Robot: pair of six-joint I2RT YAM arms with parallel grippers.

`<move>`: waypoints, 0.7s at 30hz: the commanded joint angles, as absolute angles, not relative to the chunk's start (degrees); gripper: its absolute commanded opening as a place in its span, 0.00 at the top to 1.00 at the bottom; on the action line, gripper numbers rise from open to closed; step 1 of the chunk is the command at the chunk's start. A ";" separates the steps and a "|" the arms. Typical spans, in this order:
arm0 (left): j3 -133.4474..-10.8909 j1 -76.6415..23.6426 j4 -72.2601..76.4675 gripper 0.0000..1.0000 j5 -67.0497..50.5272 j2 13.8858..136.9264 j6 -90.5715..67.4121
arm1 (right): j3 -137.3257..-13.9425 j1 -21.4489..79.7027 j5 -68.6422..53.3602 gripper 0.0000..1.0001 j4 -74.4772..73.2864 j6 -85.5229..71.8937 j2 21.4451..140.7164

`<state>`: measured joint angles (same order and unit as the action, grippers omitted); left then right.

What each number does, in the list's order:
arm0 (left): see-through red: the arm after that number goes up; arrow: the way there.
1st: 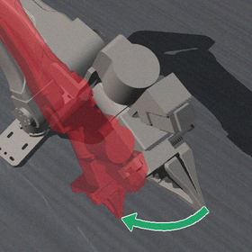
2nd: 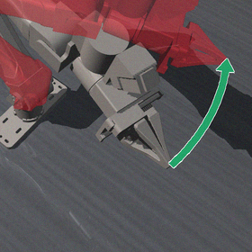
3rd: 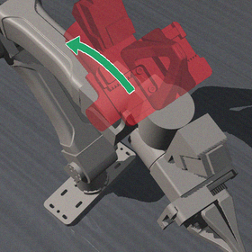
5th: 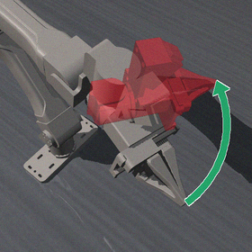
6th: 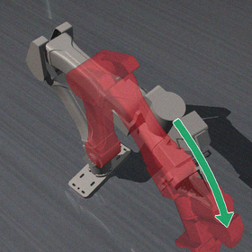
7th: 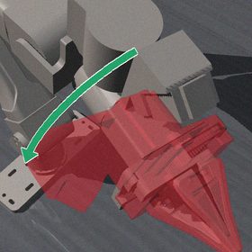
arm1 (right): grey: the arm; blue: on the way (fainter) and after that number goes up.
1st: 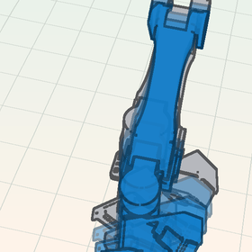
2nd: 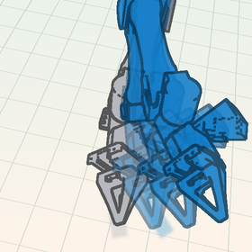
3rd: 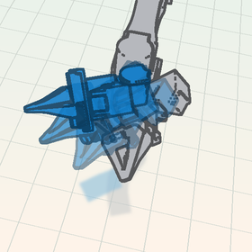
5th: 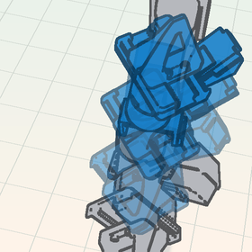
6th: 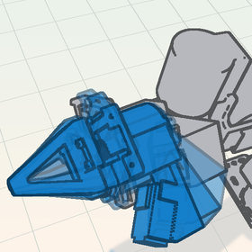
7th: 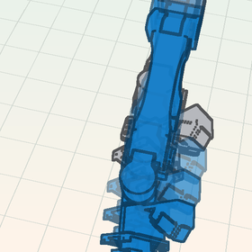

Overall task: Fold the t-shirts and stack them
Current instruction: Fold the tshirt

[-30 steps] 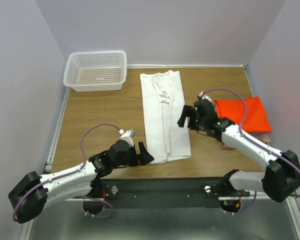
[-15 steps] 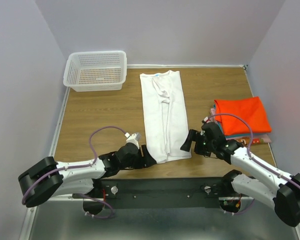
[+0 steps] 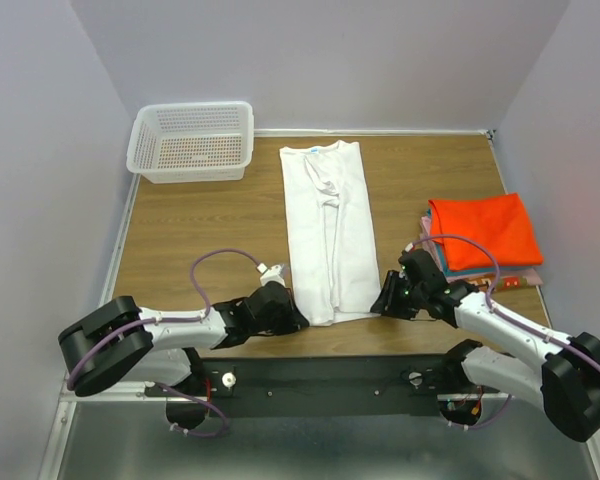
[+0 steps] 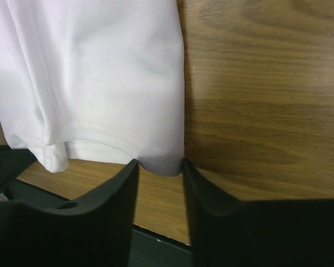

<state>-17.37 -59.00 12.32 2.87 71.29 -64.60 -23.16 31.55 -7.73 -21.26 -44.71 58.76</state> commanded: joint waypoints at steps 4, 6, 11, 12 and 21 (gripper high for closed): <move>-15.65 -59.41 6.42 1.00 5.01 68.47 -64.95 | -22.15 31.73 -9.22 0.86 -21.89 -45.18 61.00; -14.51 -59.68 5.11 1.00 3.26 65.67 -65.21 | -21.36 31.73 -12.54 1.00 -21.97 -44.74 59.34; -11.34 -61.87 0.89 1.00 3.16 57.14 -68.46 | -17.23 31.82 -18.36 1.00 -22.50 -46.57 49.32; -11.16 -62.05 0.18 1.00 3.08 54.26 -68.73 | -16.53 31.73 -20.28 1.00 -22.50 -47.02 48.09; -14.32 -62.75 -3.52 1.00 6.94 44.74 -66.88 | -20.03 31.82 -17.84 1.00 -22.41 -45.27 41.58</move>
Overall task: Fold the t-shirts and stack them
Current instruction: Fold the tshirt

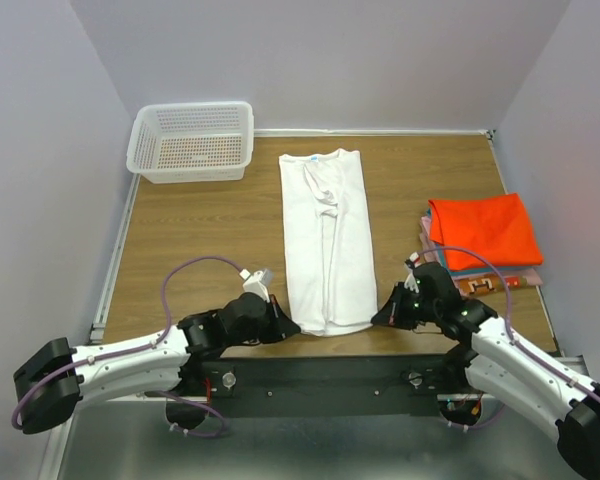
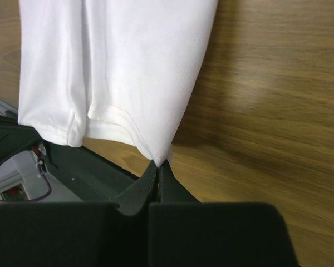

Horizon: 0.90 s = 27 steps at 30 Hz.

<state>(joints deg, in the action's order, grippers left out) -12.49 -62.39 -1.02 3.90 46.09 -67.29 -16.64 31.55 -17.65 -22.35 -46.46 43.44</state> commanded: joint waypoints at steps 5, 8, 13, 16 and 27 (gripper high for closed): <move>-16.61 -62.75 -1.50 1.00 11.42 46.14 -65.75 | -23.90 31.82 -14.77 1.00 -22.15 -43.95 42.80; -21.68 -62.40 -1.67 1.00 14.93 48.77 -62.85 | -27.24 31.82 -10.73 1.00 -22.06 -43.59 44.64; -28.99 -59.95 -5.79 1.00 18.10 54.75 -58.01 | -33.03 31.82 -5.29 1.00 -19.61 -42.54 47.98; -32.25 -57.05 -5.89 1.00 17.84 57.91 -55.03 | -35.15 31.82 -4.05 1.00 -17.94 -42.10 50.35; -39.71 -45.62 -1.05 1.00 15.03 63.80 -45.80 | -47.19 31.82 5.62 0.99 -15.29 -41.31 65.55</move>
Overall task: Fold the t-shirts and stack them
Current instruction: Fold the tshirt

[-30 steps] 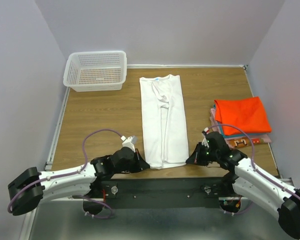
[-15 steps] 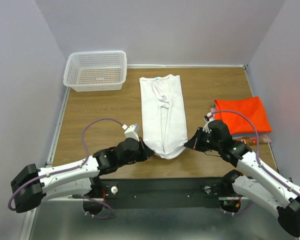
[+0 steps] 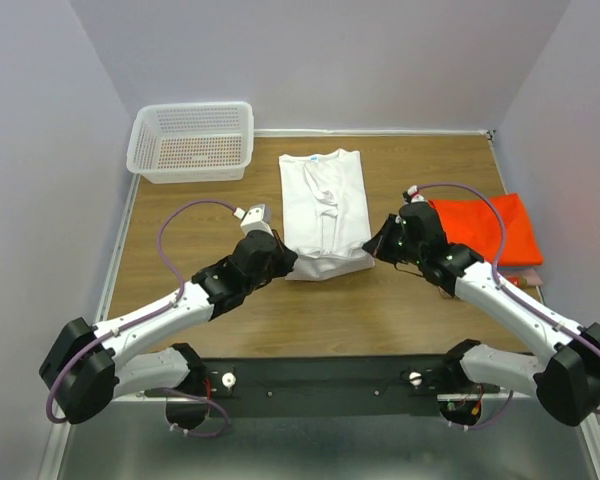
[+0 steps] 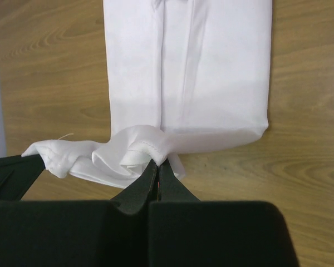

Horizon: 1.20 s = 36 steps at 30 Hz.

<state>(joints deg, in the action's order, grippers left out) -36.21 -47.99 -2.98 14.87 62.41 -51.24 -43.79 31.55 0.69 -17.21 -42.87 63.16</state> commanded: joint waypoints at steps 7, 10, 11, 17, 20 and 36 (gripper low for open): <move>-44.38 -40.87 -0.44 1.00 13.28 69.60 -40.96 | -53.78 31.73 8.26 0.99 -15.12 -40.34 73.64; -46.40 -39.29 -0.44 1.00 13.18 71.97 -39.56 | -55.54 31.38 9.14 0.99 -15.03 -39.55 75.32; -46.93 -38.94 -0.35 1.00 13.27 72.59 -39.29 | -56.68 31.20 9.14 0.99 -15.03 -39.12 76.45; -50.88 -36.39 -0.26 1.00 10.90 77.43 -35.86 | -59.85 30.06 8.35 0.99 -15.03 -38.58 80.85; -52.47 -35.86 1.32 1.00 10.11 80.24 -34.64 | -61.17 29.45 8.52 0.99 -15.12 -38.50 82.79; -61.43 -31.20 0.97 1.00 7.99 95.35 -32.78 | -69.51 24.44 4.05 0.99 -14.77 -35.95 97.55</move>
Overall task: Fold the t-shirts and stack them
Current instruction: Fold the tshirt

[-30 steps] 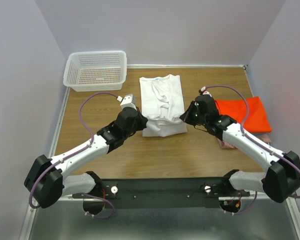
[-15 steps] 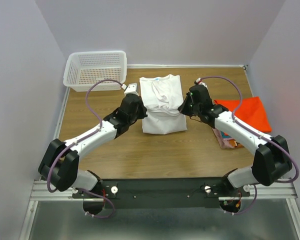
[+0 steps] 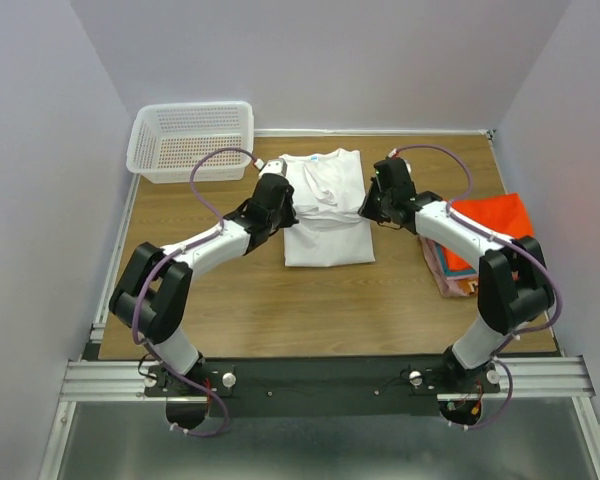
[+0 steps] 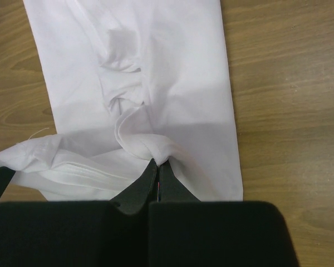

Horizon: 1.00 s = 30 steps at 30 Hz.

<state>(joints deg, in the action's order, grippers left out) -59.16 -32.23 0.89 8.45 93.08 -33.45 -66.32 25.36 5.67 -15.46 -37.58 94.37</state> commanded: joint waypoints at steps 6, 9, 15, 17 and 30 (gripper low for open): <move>-62.92 -30.06 0.88 1.00 8.44 98.34 -32.96 | -72.16 22.85 2.11 0.99 -14.50 -35.60 102.47; -64.07 -29.71 0.62 1.00 8.00 100.63 -32.96 | -73.21 22.41 1.93 0.97 -14.42 -35.68 104.15; -65.39 -29.36 0.09 0.79 10.81 101.78 -33.05 | -75.32 21.36 1.32 0.88 -14.41 -35.33 107.49; -65.83 -29.36 0.09 0.59 11.34 101.78 -32.96 | -75.93 21.10 0.36 0.79 -14.41 -35.16 108.02; -57.40 -31.28 -0.26 0.02 7.47 89.66 -35.76 | -66.46 21.01 -7.89 0.00 -14.15 -34.10 96.07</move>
